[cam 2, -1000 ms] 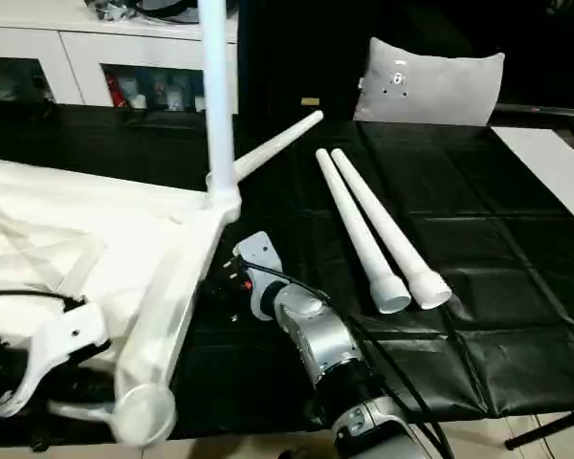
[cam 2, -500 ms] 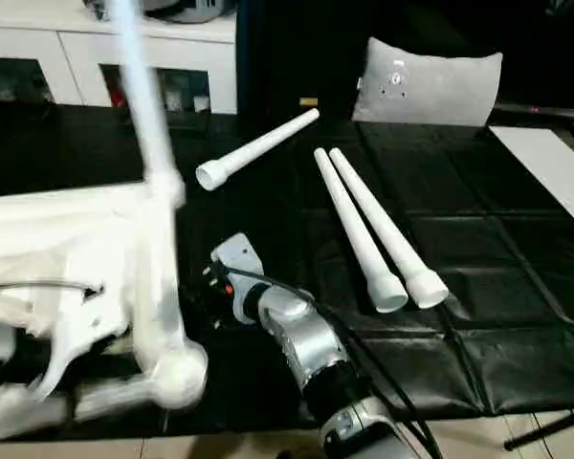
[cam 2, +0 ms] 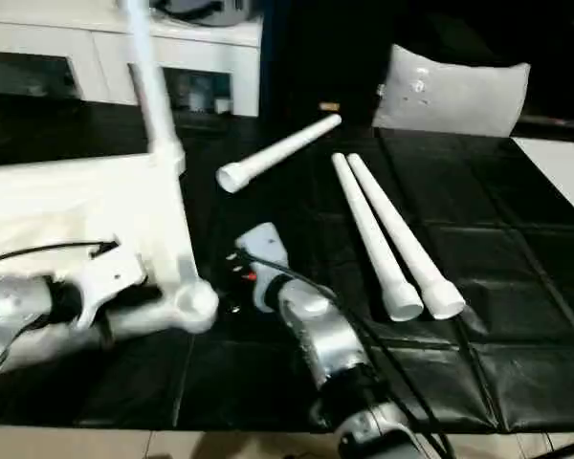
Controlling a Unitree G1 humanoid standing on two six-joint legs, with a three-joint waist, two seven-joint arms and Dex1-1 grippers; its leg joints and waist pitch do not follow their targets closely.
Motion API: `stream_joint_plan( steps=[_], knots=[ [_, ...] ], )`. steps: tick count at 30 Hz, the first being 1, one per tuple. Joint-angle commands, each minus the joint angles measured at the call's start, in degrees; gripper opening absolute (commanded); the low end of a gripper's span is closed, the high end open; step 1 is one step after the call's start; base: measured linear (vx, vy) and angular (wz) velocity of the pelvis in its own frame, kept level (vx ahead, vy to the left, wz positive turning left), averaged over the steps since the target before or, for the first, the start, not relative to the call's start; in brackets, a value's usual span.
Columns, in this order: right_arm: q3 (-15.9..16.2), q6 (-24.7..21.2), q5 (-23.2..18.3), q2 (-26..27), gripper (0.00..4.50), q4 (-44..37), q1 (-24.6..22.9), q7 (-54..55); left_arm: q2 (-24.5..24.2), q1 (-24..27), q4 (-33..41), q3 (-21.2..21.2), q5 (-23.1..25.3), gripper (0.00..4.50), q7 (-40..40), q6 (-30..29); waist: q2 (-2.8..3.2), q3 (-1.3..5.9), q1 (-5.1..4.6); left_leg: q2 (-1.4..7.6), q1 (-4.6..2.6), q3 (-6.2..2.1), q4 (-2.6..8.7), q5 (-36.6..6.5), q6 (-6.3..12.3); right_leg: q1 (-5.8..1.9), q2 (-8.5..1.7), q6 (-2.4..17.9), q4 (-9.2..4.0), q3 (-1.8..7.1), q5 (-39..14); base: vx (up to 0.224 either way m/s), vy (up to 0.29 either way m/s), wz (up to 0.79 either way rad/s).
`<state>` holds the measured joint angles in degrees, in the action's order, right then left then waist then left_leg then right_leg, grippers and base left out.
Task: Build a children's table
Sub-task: Rotate table base
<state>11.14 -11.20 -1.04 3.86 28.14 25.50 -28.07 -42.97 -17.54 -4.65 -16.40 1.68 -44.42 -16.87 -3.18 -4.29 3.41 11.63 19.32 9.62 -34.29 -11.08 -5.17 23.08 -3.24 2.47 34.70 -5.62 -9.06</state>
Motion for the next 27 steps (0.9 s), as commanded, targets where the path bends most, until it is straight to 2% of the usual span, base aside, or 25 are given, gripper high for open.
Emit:
stream_joint_plan(
  steps=[1,3,4,5,6,7,8,9,10,11,12,13,15,17,18,20,21,22,23,24,26,27],
  knots=[
    [1.9,-1.5,-0.1,-0.4,4.50,-1.3,-1.8,-1.5,1.0,-3.3,-1.8,0.7,1.5,0.07,3.1,3.2,2.07,3.30,-0.22,1.33,-0.81,-0.90,4.83,-19.9,-2.20,-2.07,-4.64,3.5,-5.80,3.62,-28.2,0.000,0.000,0.00],
    [1.6,-1.9,0.0,-1.5,4.50,-3.5,-2.4,-1.9,1.5,-4.0,-3.5,0.9,1.7,0.07,3.5,4.4,1.87,3.41,-0.30,1.47,-0.51,-1.27,4.95,-20.1,-2.10,-2.46,-4.91,2.7,-5.87,3.40,-30.3,0.000,0.000,0.00],
    [1.2,-2.5,-0.2,-2.7,4.50,-6.1,-3.2,-2.3,1.7,-4.4,-4.1,1.3,1.6,0.07,3.5,5.0,2.37,3.44,-0.23,1.50,-0.71,-1.27,4.89,-20.2,-2.14,-2.21,-4.94,2.9,-5.79,3.52,-29.9,0.000,0.000,0.00],
    [0.9,-3.0,-0.4,-3.6,4.50,-8.3,-3.8,-2.7,1.9,-4.5,-4.4,1.8,1.4,0.07,3.4,5.3,2.21,3.41,-0.23,1.51,-0.89,-1.17,4.76,-20.4,-1.92,-2.00,-4.90,2.9,-5.96,3.51,-29.8,0.000,0.000,0.00],
    [0.4,-3.7,-0.8,-4.5,4.50,-10.7,-4.6,-3.1,2.2,-4.2,-3.5,2.8,0.6,0.07,3.5,4.4,2.12,3.34,-0.23,1.56,-0.65,-1.13,4.86,-20.0,-1.74,-2.25,-4.81,3.3,-5.86,3.54,-28.9,0.000,0.000,0.00],
    [-0.2,-4.6,-1.4,-5.6,4.50,-13.6,-5.6,-3.5,2.8,-3.9,-2.8,4.1,-0.8,0.07,3.6,3.8,2.10,3.44,-0.03,1.60,-0.72,-1.13,4.83,-19.5,-1.75,-2.25,-4.84,3.4,-5.73,3.53,-28.2,0.000,0.000,0.00],
    [-1.1,-5.7,-2.6,-6.6,4.50,-17.3,-7.0,-4.0,3.9,-3.0,-0.6,6.6,-4.2,0.07,3.1,2.0,2.04,3.43,-0.08,1.60,-0.52,-1.07,4.85,-18.7,-1.60,-2.38,-4.76,3.8,-5.53,3.54,-27.0,0.000,0.000,0.00],
    [-1.3,-6.0,-3.0,-6.8,4.50,-18.3,-7.4,-4.3,4.2,-2.6,0.1,7.3,-5.2,0.07,2.9,1.5,2.13,3.49,0.05,1.72,-0.25,-1.04,4.84,-17.8,-1.59,-2.68,-4.97,4.5,-5.28,3.61,-25.5,0.000,0.000,0.00],
    [-2.2,-7.6,-5.0,-7.6,4.50,-22.5,-9.0,-5.4,5.0,-1.2,3.4,9.6,-8.6,0.23,2.1,-0.9,2.08,3.54,0.07,1.74,-0.33,-1.00,4.80,-17.6,-1.56,-2.46,-4.88,4.8,-5.19,3.61,-24.9,0.000,0.000,0.00],
    [-2.4,-7.9,-5.5,-7.8,4.50,-23.5,-9.5,-5.6,5.2,-0.8,4.2,10.1,-9.4,0.35,1.9,-1.4,2.02,3.60,0.06,1.85,-0.05,-1.00,4.83,-16.8,-1.36,-2.79,-4.93,5.7,-4.93,3.68,-23.0,0.000,0.000,0.00],
    [-2.7,-8.3,-6.4,-8.1,4.50,-25.6,-10.4,-5.8,5.6,0.0,5.8,11.1,-10.7,0.35,2.0,-2.5,2.00,3.53,0.03,1.69,-0.15,-0.82,4.78,-16.6,-1.04,-2.50,-4.65,6.0,-4.94,3.69,-22.3,0.000,0.000,0.00],
    [-3.4,-7.9,-6.9,-8.2,4.50,-28.0,-11.5,-5.4,6.6,1.1,8.1,12.8,-12.8,0.47,3.0,-4.6,1.99,3.63,0.01,1.69,0.13,-0.78,4.78,-15.5,-0.94,-2.76,-4.69,6.5,-4.67,3.72,-20.8,0.000,0.000,0.00],
    [-4.6,-9.3,-9.4,-8.2,4.50,-32.9,-13.7,-5.1,8.6,2.8,11.5,15.4,-15.3,0.55,5.7,-6.6,2.00,3.49,-0.10,1.66,0.21,-0.61,4.73,-15.1,-0.70,-2.78,-4.55,6.7,-4.66,3.72,-20.3,0.000,0.000,0.00],
    [-4.7,-10.1,-9.6,-8.3,4.50,-38.0,-16.6,-3.9,13.0,4.5,14.1,18.1,-16.1,0.78,11.8,-7.8,2.41,3.19,-0.10,1.51,0.07,-0.62,4.74,-16.2,-0.19,-2.55,-4.27,5.6,-5.27,3.48,-22.6,0.000,0.000,0.00],
    [-4.7,-10.1,-9.6,-8.3,4.50,-38.0,-16.6,-3.9,13.0,4.5,14.1,18.1,-16.1,0.84,11.8,-7.8,2.16,3.21,-0.21,1.49,0.13,-0.55,4.72,-16.2,-0.10,-2.61,-4.21,5.1,-5.43,3.45,-23.2,0.000,0.000,0.00],
    [-5.3,-9.7,-9.1,-7.7,4.50,-40.9,-18.5,-1.7,15.6,6.2,16.5,19.0,-15.5,1.01,15.5,-10.9,2.37,3.01,-0.41,1.41,-0.13,-0.68,4.75,-17.5,-0.20,-2.33,-4.17,3.1,-5.90,3.24,-27.2,0.000,0.000,0.00],
    [-5.3,-9.7,-9.0,-7.6,4.50,-41.0,-18.5,-1.6,15.7,6.3,16.6,19.0,-15.5,1.13,15.6,-11.0,2.27,2.88,-0.38,1.40,-0.14,-0.76,4.76,-17.9,-0.10,-2.29,-4.21,2.7,-6.25,3.14,-28.1,0.000,0.000,0.00],
    [-6.0,-9.3,-8.4,-6.9,4.50,-42.4,-19.6,0.5,16.9,7.3,18.0,19.0,-14.5,1.13,17.6,-12.9,2.54,2.70,-0.51,1.33,-0.26,-0.72,4.75,-18.7,-0.23,-2.01,-4.09,2.2,-6.40,3.07,-29.3,0.000,0.000,0.00],
    [-6.6,-9.4,-7.5,-6.4,4.50,-44.0,-20.6,2.5,18.6,8.3,19.9,19.3,-13.2,1.22,20.4,-15.5,2.33,2.66,-0.66,1.15,-0.39,-0.81,4.71,-19.5,-0.08,-2.00,-4.06,1.2,-6.85,2.82,-31.5,0.000,0.000,0.00],
    [-7.7,-10.3,-6.3,-5.5,4.50,-46.0,-22.0,5.3,21.6,9.5,21.8,19.9,-11.8,1.39,24.4,-17.1,2.30,2.77,-0.74,1.16,-0.34,-0.82,4.65,-19.2,-0.17,-2.04,-4.03,0.5,-6.96,2.82,-31.6,0.000,0.000,0.00],
    [-9.0,-13.2,-6.3,-5.1,4.50,-49.1,-24.0,7.6,26.3,10.9,23.6,21.9,-12.8,1.51,29.7,-15.6,2.18,2.82,-0.90,1.33,-0.16,-0.76,4.56,-18.5,0.02,-2.13,-3.87,0.3,-7.14,2.74,-30.5,0.000,0.000,0.00],
    [-9.9,-15.6,-8.0,-5.6,4.50,-51.6,-25.7,7.8,28.7,12.8,26.0,23.3,-16.0,1.60,31.3,-16.6,2.21,2.87,-0.82,0.94,-0.20,-0.79,4.45,-18.8,0.44,-1.97,-3.76,-0.5,-7.25,2.63,-31.4,0.000,0.000,0.00]
  ],
)
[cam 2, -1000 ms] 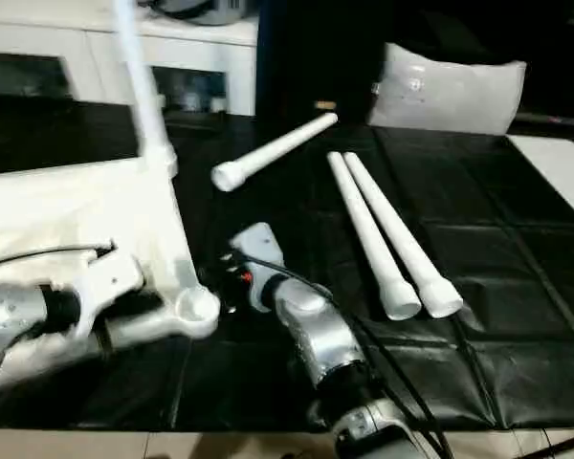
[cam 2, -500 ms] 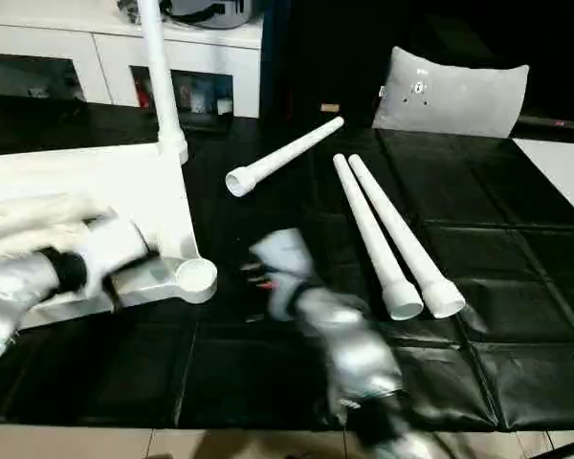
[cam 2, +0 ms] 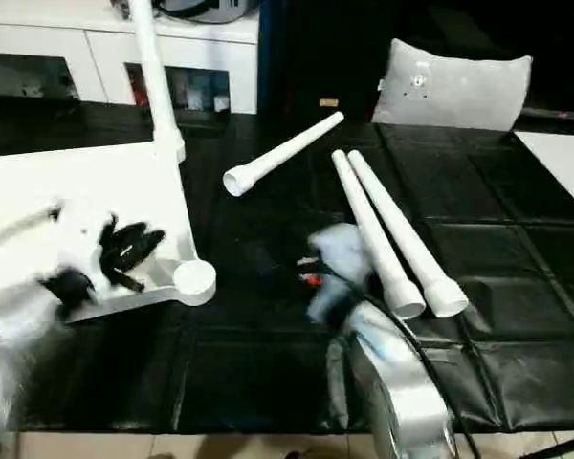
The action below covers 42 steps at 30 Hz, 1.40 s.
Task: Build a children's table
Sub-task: Rotate table base
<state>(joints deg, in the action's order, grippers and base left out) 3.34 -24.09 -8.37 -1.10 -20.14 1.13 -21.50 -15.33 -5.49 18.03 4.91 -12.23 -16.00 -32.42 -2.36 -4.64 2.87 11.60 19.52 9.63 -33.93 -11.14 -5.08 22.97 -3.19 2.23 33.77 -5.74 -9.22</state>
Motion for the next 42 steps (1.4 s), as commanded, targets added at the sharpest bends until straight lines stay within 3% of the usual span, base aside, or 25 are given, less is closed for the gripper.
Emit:
stream_joint_plan(
  steps=[1,4,5,15,21,22,23,24,25,27,28,29,30,31,32,33,34,35,36,37,38,39,40,41,42],
  knots=[
    [-2.4,-1.7,-0.8,-0.9,4.50,-3.8,-1.9,1.0,1.6,1.5,3.9,1.8,-1.7,1.64,3.8,-0.7,1.30,3.25,-0.42,0.99,0.05,-0.91,4.21,-18.4,0.46,-2.35,-3.85,-0.5,-6.14,2.70,-30.7,0.000,0.000,0.00],
    [-2.8,0.6,-1.0,-1.4,4.50,-4.6,-3.0,0.6,2.8,3.0,4.8,1.4,-0.5,1.79,5.6,0.2,1.11,3.12,-0.80,0.89,0.14,-0.94,4.19,-19.3,1.22,-2.03,-3.66,-2.1,-6.71,2.42,-31.3,0.000,0.000,0.00],
    [-3.0,2.4,-1.5,-1.8,4.50,-4.3,-3.4,-0.1,3.4,3.9,5.3,0.4,0.9,1.91,6.7,1.6,0.35,3.16,-1.07,0.74,0.15,-0.87,4.04,-19.3,1.61,-1.90,-3.60,-3.0,-7.00,2.31,-32.6,0.000,0.000,0.00],
    [-2.0,0.5,-0.5,-2.9,4.50,-4.3,-3.2,1.4,4.8,4.2,7.5,-2.9,3.2,2.72,8.7,1.0,1.02,3.17,-1.15,1.13,0.51,-1.12,4.24,-17.5,1.76,-2.05,-3.85,-2.0,-6.59,2.52,-28.5,0.000,0.000,0.00],
    [-1.1,-2.0,2.6,-4.5,4.50,-3.6,-3.3,3.9,3.9,3.9,7.1,-2.1,3.7,3.18,7.9,1.4,0.61,3.26,-1.05,1.20,0.56,-1.06,4.23,-16.0,1.62,-2.26,-3.95,-1.4,-6.03,2.79,-26.6,0.000,0.000,0.00],
    [-1.2,-1.8,2.5,-4.4,4.50,-3.6,-3.5,3.9,3.9,3.9,7.2,-1.9,3.7,3.18,7.8,1.2,0.67,3.28,-1.03,1.24,0.32,-1.07,4.29,-17.1,1.44,-2.31,-4.00,-1.5,-5.98,2.72,-27.6,0.000,0.000,0.00],
    [-1.2,-0.9,2.2,-4.2,4.50,-3.5,-3.7,4.1,3.8,3.8,7.3,-1.8,3.7,3.38,7.8,0.8,0.79,2.92,-1.27,1.21,-0.92,-1.21,4.53,-23.6,0.74,-2.15,-3.81,-2.5,-6.58,2.19,-34.1,0.000,0.000,0.00],
    [-1.3,-0.6,2.2,-4.1,4.50,-3.4,-3.8,4.1,3.8,3.8,7.4,-1.8,3.7,3.45,7.8,0.7,0.79,2.92,-1.27,1.21,-0.92,-1.21,4.53,-23.6,0.74,-2.15,-3.81,-2.5,-6.58,2.19,-34.1,0.000,0.000,0.00],
    [-1.1,-0.2,2.3,-4.0,4.50,-3.1,-3.8,4.2,3.6,3.3,7.1,-2.0,3.8,3.52,7.7,0.6,0.74,2.83,-1.41,1.04,-1.64,-1.23,4.47,-26.7,0.82,-2.18,-3.62,-3.2,-7.23,1.80,-37.5,0.000,0.000,0.00],
    [-0.7,0.2,2.2,-4.2,4.50,-2.9,-3.9,4.1,2.8,2.4,6.5,-2.5,4.1,3.62,7.4,0.6,1.37,1.63,-1.94,1.02,-4.47,-1.39,4.14,-34.8,1.45,-1.53,-2.53,-3.7,-8.89,-0.39,-44.5,0.000,0.000,0.00],
    [-0.5,0.3,2.1,-4.2,4.50,-2.9,-3.9,4.1,2.5,2.2,6.3,-2.7,4.2,3.62,7.2,0.6,1.54,0.96,-2.55,1.17,-6.16,-1.37,3.70,-38.6,1.49,-0.64,-1.51,-4.3,-10.42,-2.50,-46.4,0.000,0.000,0.00],
    [-0.2,0.4,2.0,-4.4,4.50,-3.1,-4.0,4.0,1.8,1.9,6.1,-3.0,4.3,3.73,6.9,0.7,3.41,0.37,-2.38,5.99,-3.17,-2.94,9.43,-49.0,1.33,-6.06,-1.25,-2.7,-1.22,-3.42,-32.2,0.000,0.000,0.00],
    [-0.2,0.4,2.0,-4.4,4.50,-3.1,-4.0,4.0,1.8,1.9,6.1,-3.0,4.3,3.84,6.9,0.7,3.41,0.37,-2.38,5.99,-3.17,-2.94,9.43,-49.0,1.33,-6.06,-1.25,-2.7,-1.22,-3.42,-32.2,0.000,0.000,0.00],
    [-0.1,0.4,1.9,-4.4,4.50,-3.2,-4.0,4.0,1.6,1.8,6.0,-3.0,4.3,3.84,6.7,0.7,3.55,0.85,-0.69,7.31,-1.87,-2.41,11.95,-53.0,1.63,-7.45,-1.87,-0.4,6.41,-1.19,-17.1,0.000,0.000,0.00],
    [-0.1,0.3,1.9,-4.4,4.50,-3.3,-4.0,4.0,1.6,1.7,6.0,-3.0,4.3,3.97,6.7,0.6,1.80,0.67,-1.10,6.55,-5.44,-1.84,9.69,-51.2,2.50,-4.62,-3.32,0.0,4.96,3.08,-24.8,0.061,-0.074,-0.05],
    [-0.1,0.2,1.9,-4.5,4.50,-3.5,-4.1,3.9,1.5,1.7,6.0,-3.0,4.3,4.05,6.6,0.5,0.10,0.41,-0.84,-0.90,-4.46,0.15,0.92,-36.3,1.11,-3.64,-5.73,-1.7,-6.21,4.41,-53.3,0.164,-0.104,-0.08],
    [-0.1,0.2,1.9,-4.5,4.50,-3.5,-4.1,3.8,1.4,1.7,6.0,-3.0,4.3,4.15,6.4,0.5,0.47,0.85,0.46,-1.99,-2.73,0.33,-2.24,-24.4,3.17,-5.51,-8.71,-2.6,-8.04,7.38,-59.9,0.164,-0.104,-0.08],
    [-0.1,0.2,1.9,-4.6,4.50,-3.6,-4.1,3.9,1.4,1.7,5.9,-3.0,4.3,4.24,6.3,0.4,-0.04,1.59,2.13,-1.46,1.06,-1.62,-4.22,-11.5,5.94,-9.03,-10.59,-0.1,-7.78,10.61,-59.6,0.157,-0.071,-0.09],
    [0.0,0.4,2.0,-4.8,4.50,-3.7,-4.3,3.8,1.2,1.7,5.9,-3.0,4.4,4.32,6.1,0.4,-0.35,2.33,2.69,-1.59,1.46,-1.81,-4.09,-8.8,6.09,-9.68,-9.44,1.2,-7.06,10.65,-55.1,0.127,-0.029,0.05],
    [0.1,0.5,2.0,-5.0,4.50,-3.6,-4.4,3.7,1.0,1.7,5.9,-3.1,4.5,4.40,5.9,0.4,0.77,2.90,2.99,-1.46,2.27,-2.10,-1.58,-2.1,6.73,-10.39,-6.61,5.6,-5.67,7.68,-38.9,0.127,-0.029,0.05],
    [0.1,0.5,2.0,-5.0,4.50,-3.6,-4.4,3.7,1.0,1.7,5.9,-3.1,4.5,4.46,5.9,0.4,1.59,2.77,2.75,-0.73,1.71,-1.91,0.06,-0.2,6.78,-9.77,-5.76,6.6,-5.51,5.89,-34.0,0.126,0.009,0.00],
    [-0.2,-0.8,0.4,-4.5,4.50,-4.0,-5.0,3.5,0.5,1.7,5.9,-3.4,4.5,4.46,5.5,0.4,3.80,2.54,1.02,2.48,-4.26,-2.72,3.58,-6.8,1.30,-5.45,-0.26,4.2,-2.81,5.27,-27.8,0.156,0.024,-0.24],
    [-0.4,-1.4,-0.4,-4.1,4.50,-4.1,-5.2,3.5,0.3,1.7,5.9,-3.5,4.3,4.46,5.4,0.4,3.40,3.63,-0.28,8.94,-11.56,-6.07,6.25,-15.3,-0.46,-0.21,-1.03,3.6,3.75,3.96,-19.4,0.156,0.024,-0.24],
    [-0.3,-1.9,-0.8,-4.2,4.50,-4.5,-5.4,3.2,0.0,1.6,5.9,-3.6,4.1,4.46,5.0,0.5,3.62,3.44,0.02,10.49,-12.03,-6.44,6.95,-17.0,-0.59,0.70,-1.95,2.9,5.77,3.58,-15.5,0.177,-0.008,-0.45],
    [-0.3,-1.9,-0.8,-4.2,4.50,-4.5,-5.4,3.2,0.0,1.6,5.9,-3.6,4.1,4.46,5.0,0.5,3.28,3.73,-0.20,10.82,-12.37,-5.95,7.03,-16.0,0.11,1.47,-2.79,2.1,6.40,3.26,-11.4,0.176,-0.022,-0.52]
  ],
)
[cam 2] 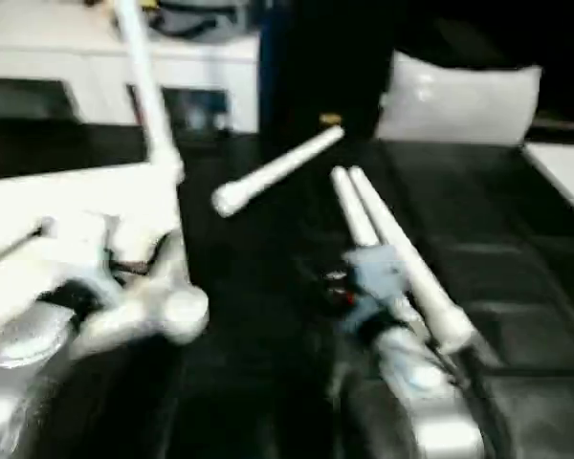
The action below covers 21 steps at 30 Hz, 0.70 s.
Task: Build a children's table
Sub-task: Rotate table base
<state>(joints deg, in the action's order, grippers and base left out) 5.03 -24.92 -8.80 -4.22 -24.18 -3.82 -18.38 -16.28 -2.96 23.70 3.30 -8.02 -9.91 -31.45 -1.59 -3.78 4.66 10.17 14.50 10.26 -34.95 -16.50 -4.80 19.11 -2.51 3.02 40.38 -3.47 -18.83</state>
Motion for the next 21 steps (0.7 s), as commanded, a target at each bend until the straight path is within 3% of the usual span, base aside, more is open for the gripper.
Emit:
stream_joint_plan(
  steps=[1,2,3,4,5,6,7,8,9,10,11,12,13,14,15,16,17,18,19,20,21],
  knots=[
    [-1.9,-1.2,-0.5,-1.3,4.50,-0.7,-0.7,-0.1,0.7,-0.9,0.2,-2.1,-0.3,4.46,-1.4,-0.3,1.99,1.95,-2.08,10.77,-5.88,-2.92,8.66,-11.4,0.07,5.91,-4.30,2.0,-0.23,0.40,3.4,0.263,-0.050,-0.83],
    [-1.6,-1.2,-0.4,-1.6,4.50,-1.1,-1.1,-0.3,0.4,-0.9,0.2,-2.1,-0.5,4.46,-2.0,-0.2,-1.10,1.95,-2.06,1.50,-3.42,3.90,4.65,-16.0,-0.71,2.33,-3.16,8.3,-6.18,3.75,2.6,0.167,-0.033,-0.58],
    [-1.4,-1.2,-0.4,-1.8,4.50,-1.5,-1.6,-0.3,0.2,-0.9,0.3,-2.2,-0.7,4.46,-2.7,0.0,-1.94,2.31,-0.83,-3.23,-0.24,4.36,0.16,-16.4,-0.52,-2.49,-3.23,12.0,-8.37,9.13,-1.9,0.234,-0.059,-0.58],
    [-1.2,-1.0,-0.3,-1.9,4.50,-1.8,-2.2,-0.3,-0.1,-0.8,0.4,-2.3,-0.9,4.46,-3.4,0.1,-1.34,2.34,1.09,-3.94,1.15,2.55,-3.86,-15.6,0.37,-5.53,-7.47,17.2,-10.98,14.33,-7.9,0.248,-0.031,-0.62],
    [-1.1,-1.0,-0.5,-2.0,4.50,-2.1,-2.8,-0.3,-0.3,-0.7,0.5,-2.4,-1.1,4.46,-4.0,0.0,-1.35,4.63,2.03,-1.70,11.10,-4.69,-9.13,1.5,2.19,-12.11,-11.49,19.0,-7.82,14.50,8.9,0.248,-0.031,-0.62],
    [-1.0,-0.5,-0.6,-2.1,4.50,-2.3,-3.5,-0.5,-0.4,-0.4,0.7,-2.5,-1.5,4.46,-4.8,0.1,-2.23,3.56,1.13,-2.06,12.32,-5.38,-8.68,4.6,2.74,-10.27,-10.03,17.5,-6.94,12.68,21.7,0.188,-0.002,-0.44],
    [-1.0,-0.5,-0.6,-2.1,4.50,-2.3,-3.5,-0.5,-0.4,-0.4,0.7,-2.5,-1.5,4.46,-4.8,0.1,-1.56,4.05,0.39,-2.14,12.37,-6.13,-7.83,9.0,2.10,-9.23,-8.89,16.7,-5.65,10.80,33.6,0.147,-0.023,-0.14],
    [-0.8,-0.2,-0.5,-2.2,4.50,-2.6,-4.0,-0.7,-0.8,0.0,1.0,-2.8,-1.9,4.46,-5.4,-0.1,-0.16,3.53,-0.11,-2.29,9.62,-6.29,-2.28,18.3,3.89,-4.44,-5.63,13.2,-5.63,4.80,42.2,0.147,-0.023,-0.14],
    [-0.8,-0.2,-0.5,-2.2,4.50,-2.6,-4.0,-0.7,-0.8,0.0,1.0,-2.8,-1.9,4.46,-5.4,-0.1,2.71,3.91,-0.64,-2.04,8.98,-6.43,2.39,29.2,7.80,-4.41,-1.42,6.8,-4.85,0.89,38.4,0.092,-0.036,-0.27],
    [-0.6,-0.1,-0.5,-2.4,4.50,-3.0,-4.5,-0.6,-1.3,0.4,1.2,-3.2,-2.2,4.46,-5.9,-0.2,4.94,3.64,-1.48,0.93,7.39,-9.14,3.88,28.1,9.02,-2.80,0.26,2.9,-2.90,-1.15,28.8,0.033,-0.015,-0.22],
    [-0.5,-0.3,-0.4,-2.6,4.50,-3.4,-5.0,-0.3,-1.8,0.8,1.4,-3.7,-2.4,4.46,-6.6,-0.3,4.34,4.29,-3.13,8.22,4.01,-14.52,2.70,45.3,22.57,0.45,-1.92,-2.5,0.82,1.46,16.0,0.090,-0.033,-0.26],
    [-0.5,-0.4,-0.4,-2.7,4.50,-3.5,-5.2,-0.1,-2.1,0.9,1.4,-3.9,-2.5,4.46,-7.2,-0.3,3.48,4.63,-2.84,9.00,3.79,-14.07,1.88,45.4,24.64,2.35,-5.72,-3.6,-1.07,5.24,14.4,0.072,-0.016,-0.06],
    [-0.5,-0.5,-0.5,-2.8,4.50,-3.6,-5.3,0.1,-2.3,0.9,1.3,-4.0,-2.4,4.46,-7.6,-0.2,3.45,4.53,-2.91,7.13,4.50,-13.41,2.01,44.0,23.58,2.14,-5.89,-3.5,-2.10,5.51,15.8,0.072,-0.016,-0.06],
    [-0.7,-0.5,-0.5,-2.8,4.50,-3.9,-5.6,0.4,-2.7,0.8,0.8,-4.0,-2.8,4.46,-8.8,0.0,2.71,3.79,-2.19,2.65,7.42,-9.57,1.40,33.2,18.78,0.71,-6.20,-1.2,-5.44,5.41,19.1,0.000,0.000,0.00],
    [-0.7,-0.5,-0.5,-2.9,4.50,-3.9,-5.7,0.5,-2.8,0.7,0.7,-3.9,-2.9,4.46,-9.0,0.0,1.80,3.05,-1.22,0.36,9.09,-6.62,2.41,13.7,10.92,-1.12,-7.30,0.8,-7.66,4.99,16.1,0.000,0.000,0.00],
    [-0.8,-0.5,-0.5,-2.9,4.50,-3.9,-5.8,0.5,-2.9,0.6,0.5,-3.9,-3.2,4.46,-9.4,0.1,1.46,2.54,-0.97,0.75,8.38,-6.30,2.76,5.3,7.76,-1.14,-7.60,1.7,-8.68,5.09,10.0,0.000,0.000,0.00],
    [-0.9,-0.5,-0.4,-3.0,4.50,-4.0,-5.8,0.6,-3.3,0.2,-0.1,-3.6,-3.3,4.46,-9.8,0.0,1.54,2.22,-1.19,0.81,7.56,-5.73,3.68,-2.2,4.03,-1.63,-6.38,3.5,-9.17,4.45,-1.1,-0.051,0.000,-0.02],
    [-1.2,-0.6,-0.3,-3.1,4.50,-4.0,-5.8,0.6,-4.0,-1.4,-1.8,-2.5,-4.3,4.46,-10.9,-0.3,1.72,1.43,-1.71,1.36,6.80,-5.39,5.01,-8.9,2.27,-0.74,-5.30,4.8,-9.86,4.12,-12.2,-0.118,0.011,-0.04],
    [-1.4,-0.6,-0.1,-3.2,4.50,-3.9,-5.8,0.7,-4.8,-2.5,-2.9,-2.3,-4.2,4.46,-11.4,-0.6,1.87,1.13,-1.86,1.52,6.53,-5.36,5.30,-12.7,1.19,-0.35,-5.26,4.9,-10.26,4.23,-17.9,-0.162,0.022,-0.10],
    [-1.6,-0.7,-0.2,-3.3,4.50,-3.8,-5.6,0.6,-5.6,-3.7,-4.3,-2.1,-4.2,4.46,-12.1,-0.7,2.09,0.94,-2.07,1.79,5.76,-5.61,5.62,-19.7,-1.16,0.48,-5.45,4.1,-10.71,4.39,-26.1,-0.114,0.019,-0.08],
    [-1.6,-0.8,-0.2,-3.4,4.50,-3.8,-5.5,0.7,-6.4,-4.9,-5.8,-2.0,-4.2,4.46,-12.7,-0.9,2.35,0.90,-2.24,1.93,6.04,-6.06,6.18,-23.3,-2.71,0.42,-5.55,3.2,-10.70,4.29,-28.0,-0.078,0.030,-0.14]
  ],
)
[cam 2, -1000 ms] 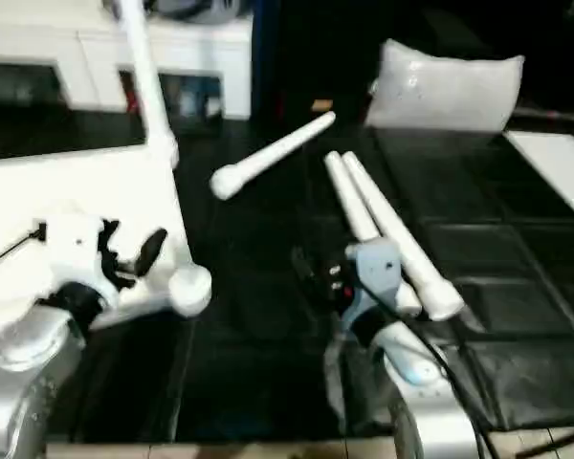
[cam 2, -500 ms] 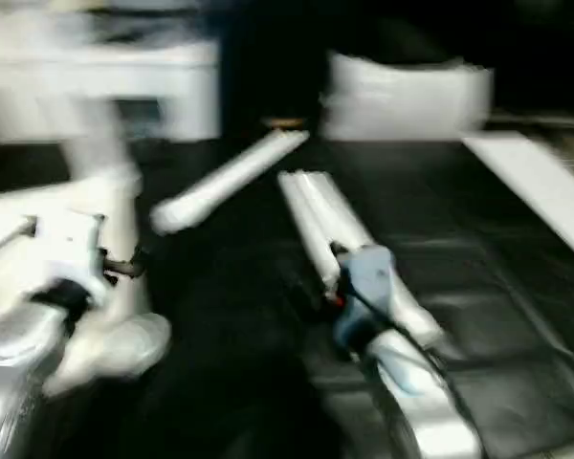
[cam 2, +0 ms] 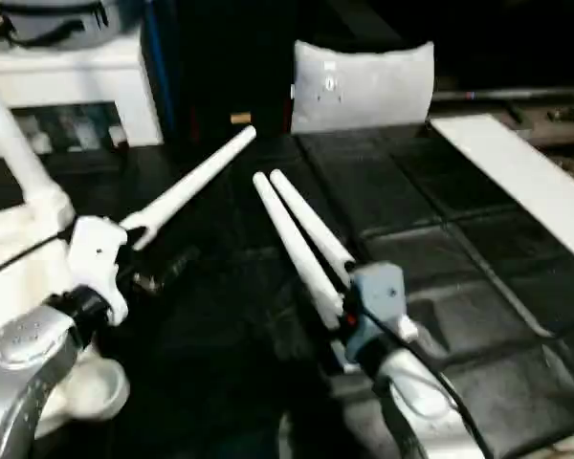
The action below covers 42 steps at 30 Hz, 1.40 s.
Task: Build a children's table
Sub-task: Rotate table base, then pick table leg
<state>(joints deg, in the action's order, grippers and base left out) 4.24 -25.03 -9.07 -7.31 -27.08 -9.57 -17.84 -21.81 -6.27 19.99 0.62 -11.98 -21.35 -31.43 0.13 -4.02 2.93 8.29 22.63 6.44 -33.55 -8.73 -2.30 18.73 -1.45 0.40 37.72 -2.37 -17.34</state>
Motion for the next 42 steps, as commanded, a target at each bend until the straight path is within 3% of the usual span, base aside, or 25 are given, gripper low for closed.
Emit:
stream_joint_plan(
  steps=[1,5,6,8,10,12,13,15,16,17,20,21,22,24,25,26,27,28,31,32,35,36,37,39,42],
  knots=[
    [-0.9,-0.7,0.0,-0.4,4.50,-0.8,0.4,0.2,-1.3,-2.3,-3.0,0.7,-0.2,4.46,-1.6,-1.1,0.61,1.22,-0.45,3.84,-2.19,-2.30,4.91,-32.0,-5.56,0.98,-6.63,5.4,-8.13,3.28,-29.4,0.000,0.000,0.00],
    [-0.4,-1.3,-0.4,-2.4,4.50,-0.4,1.4,-1.2,-4.0,-8.0,-10.7,1.3,1.0,4.46,-3.4,-0.9,1.28,1.69,-0.73,4.06,-1.87,-2.52,5.88,-31.4,-6.31,0.81,-6.38,6.3,-6.99,3.29,-17.6,-0.049,0.051,-0.13],
    [-0.3,-1.3,-0.5,-2.7,4.50,-0.4,1.6,-1.6,-4.3,-8.9,-11.9,1.5,1.2,4.46,-3.4,-0.6,1.12,1.73,-0.77,4.04,-1.97,-2.33,5.88,-31.3,-6.05,0.93,-6.40,6.4,-6.94,3.32,-16.3,-0.031,0.051,-0.11],
    [-0.3,-0.9,-0.9,-3.6,4.50,-0.4,2.2,-2.6,-4.9,-11.7,-15.9,2.4,0.6,4.46,-4.1,0.0,0.71,1.77,-0.94,3.85,-2.00,-1.93,5.31,-30.8,-5.29,1.18,-7.36,6.9,-7.40,3.48,-19.8,-0.015,0.026,-0.05],
    [-0.6,-1.0,-2.0,-3.3,4.50,-0.3,2.3,-3.1,-5.2,-12.2,-16.7,2.3,0.9,4.46,-4.3,0.6,0.63,1.82,-0.95,3.97,-1.79,-1.75,5.15,-29.2,-4.51,1.23,-7.65,7.2,-7.47,3.56,-19.8,0.000,0.000,0.00],
    [-0.3,-1.4,-2.4,-4.5,4.50,-0.5,3.0,-4.5,-6.5,-15.6,-22.5,1.9,2.1,4.46,-4.8,2.0,0.48,1.72,-0.97,3.88,-1.37,-1.34,5.16,-26.3,-3.03,1.21,-7.34,7.2,-7.38,3.45,-17.7,0.000,0.000,0.00],
    [-0.2,-1.3,-2.3,-4.7,4.50,-0.5,3.3,-4.7,-6.7,-16.5,-23.9,2.0,2.2,4.46,-4.7,2.2,0.53,2.04,-0.91,3.88,-1.46,-1.21,5.07,-25.6,-2.85,1.15,-7.23,7.2,-7.20,3.43,-16.7,0.000,0.000,0.00],
    [-0.1,-1.9,-2.9,-4.8,4.50,-0.3,4.1,-5.1,-7.1,-18.6,-27.6,2.3,2.6,4.46,-4.8,3.1,0.33,2.29,-1.04,4.17,-0.93,-0.88,5.06,-19.1,-1.16,1.03,-6.83,8.1,-6.37,3.17,-6.4,0.000,0.000,0.00],
    [-0.1,-2.4,-3.3,-4.9,4.50,-0.3,4.4,-5.3,-7.4,-19.4,-29.1,2.2,2.9,4.46,-4.9,3.5,0.44,2.30,-0.97,4.16,-0.89,-0.75,5.03,-18.2,-0.63,0.99,-6.78,8.5,-6.23,3.07,-4.6,0.000,0.000,0.00],
    [0.1,-3.1,-3.5,-5.3,4.50,-0.5,4.9,-5.6,-8.0,-21.1,-32.2,2.1,3.4,4.46,-5.2,4.4,0.07,1.71,-1.01,4.16,-1.00,-0.40,4.99,-18.0,0.24,1.45,-6.80,9.1,-6.38,3.07,-3.7,0.000,0.000,0.00],
    [0.8,-5.0,-3.5,-5.6,4.50,-0.9,5.8,-5.2,-9.1,-25.4,-40.5,2.0,4.4,4.46,-6.3,5.8,0.12,1.63,-0.74,4.00,-1.33,-0.16,4.78,-17.6,0.33,1.36,-7.07,9.2,-6.50,3.23,-6.0,0.000,0.000,0.00],
    [0.8,-5.9,-3.7,-5.6,4.50,-1.2,5.9,-5.1,-9.3,-26.2,-41.9,1.9,4.7,4.46,-6.4,6.0,-0.20,1.05,-0.89,4.25,-1.21,-0.21,5.13,-17.7,0.29,1.45,-7.06,9.3,-6.53,3.21,-6.1,0.000,0.000,0.00],
    [0.9,-7.3,-4.2,-5.7,4.50,-1.6,6.0,-5.2,-9.7,-27.3,-44.2,1.9,5.2,4.46,-6.4,6.8,-0.06,1.25,-0.83,4.36,-1.45,-0.24,5.12,-17.4,0.26,1.38,-7.07,9.4,-6.45,3.16,-5.4,0.000,0.000,0.00],
    [1.7,-9.1,-5.3,-6.6,4.50,-2.7,6.1,-6.3,-10.1,-31.2,-52.4,2.8,4.3,4.46,-8.2,9.3,-0.31,1.03,-0.99,4.39,-1.35,-0.13,5.17,-15.5,1.02,1.26,-7.01,9.8,-6.34,3.17,-1.7,0.000,0.000,0.00],
    [1.8,-9.1,-5.3,-6.6,4.50,-2.7,6.1,-6.3,-10.1,-31.3,-52.6,2.9,4.3,4.46,-8.2,9.4,-0.24,1.25,-0.88,4.40,-1.54,-0.03,5.02,-13.5,1.62,1.06,-7.08,10.1,-6.14,3.14,1.4,0.000,0.000,0.00],
    [2.1,-10.0,-5.6,-7.1,4.50,-3.5,6.0,-6.5,-10.6,-34.3,-59.5,2.7,5.1,4.46,-9.1,11.5,-0.38,0.73,-1.06,4.58,-1.36,-0.04,5.24,-11.7,2.36,1.06,-7.02,10.8,-5.79,2.99,6.8,0.000,0.000,0.00],
    [2.1,-10.2,-5.6,-7.2,4.50,-3.7,6.0,-6.5,-10.7,-35.0,-61.2,2.6,5.4,4.46,-9.1,12.0,-0.39,0.49,-1.03,4.35,-1.43,0.03,5.21,-11.7,2.79,1.23,-6.94,10.6,-5.99,3.05,7.2,0.000,0.000,0.00],
    [2.2,-10.5,-5.7,-7.3,4.50,-3.9,5.9,-6.6,-10.9,-35.7,-62.8,2.4,5.8,4.46,-9.2,12.4,-0.34,0.76,-0.97,4.48,-1.60,0.03,5.07,-11.6,2.86,0.97,-7.12,10.7,-5.73,3.07,8.4,0.000,0.000,0.00],
    [2.2,-11.7,-6.2,-7.5,4.50,-4.7,5.6,-6.5,-10.7,-38.3,-68.7,3.1,4.7,4.46,-12.4,13.0,-0.48,1.07,-1.06,4.74,-1.50,-0.04,4.53,-5.3,4.84,0.70,-7.43,11.7,-4.81,2.80,18.6,0.000,0.000,0.00],
    [2.2,-11.8,-6.2,-7.5,4.50,-4.8,5.6,-6.5,-10.7,-38.4,-68.9,3.1,4.7,4.46,-12.6,13.1,-0.61,0.64,-1.15,4.75,-1.33,0.08,4.64,-5.3,5.58,0.93,-7.35,12.2,-4.80,2.65,19.7,0.000,0.000,0.00],
    [2.2,-13.1,-6.5,-7.7,4.50,-5.5,5.4,-6.0,-10.4,-40.3,-72.9,3.4,4.2,4.46,-15.3,13.9,-0.69,0.00,-1.06,4.86,-1.33,0.18,5.06,-10.6,4.91,0.89,-7.85,12.9,-5.56,2.88,12.0,0.000,0.000,0.00],
    [2.1,-13.4,-6.7,-7.8,4.50,-5.7,5.4,-5.8,-10.2,-40.9,-74.1,3.5,3.7,4.46,-17.3,13.5,-0.14,-0.33,-0.97,4.96,-1.45,0.10,5.36,-12.5,3.79,1.12,-7.90,12.9,-5.79,3.01,8.0,0.000,0.000,0.00],
    [2.1,-13.6,-6.7,-7.8,4.50,-5.7,5.4,-5.8,-10.0,-41.3,-74.7,3.5,3.5,4.46,-18.4,13.4,-0.34,-0.45,-1.07,5.20,-1.56,0.05,5.63,-14.4,2.41,1.17,-7.84,13.1,-5.91,3.10,5.3,0.000,0.000,0.00],
    [2.0,-13.8,-6.7,-7.9,4.50,-5.7,5.5,-5.7,-9.7,-41.8,-75.1,3.7,2.7,4.46,-20.1,12.5,-0.35,-0.58,-1.10,5.24,-1.59,0.08,5.71,-14.7,1.41,1.24,-7.87,13.6,-5.83,3.19,4.6,0.000,0.000,0.00],
    [2.2,-14.6,-6.9,-8.2,4.50,-5.6,5.8,-5.9,-9.2,-43.8,-77.4,4.3,1.9,4.46,-22.5,11.2,-0.50,-0.67,-1.05,5.14,-1.54,0.28,5.63,-13.1,1.69,1.27,-8.05,14.0,-5.87,3.31,6.1,0.000,0.000,0.00]
  ],
)
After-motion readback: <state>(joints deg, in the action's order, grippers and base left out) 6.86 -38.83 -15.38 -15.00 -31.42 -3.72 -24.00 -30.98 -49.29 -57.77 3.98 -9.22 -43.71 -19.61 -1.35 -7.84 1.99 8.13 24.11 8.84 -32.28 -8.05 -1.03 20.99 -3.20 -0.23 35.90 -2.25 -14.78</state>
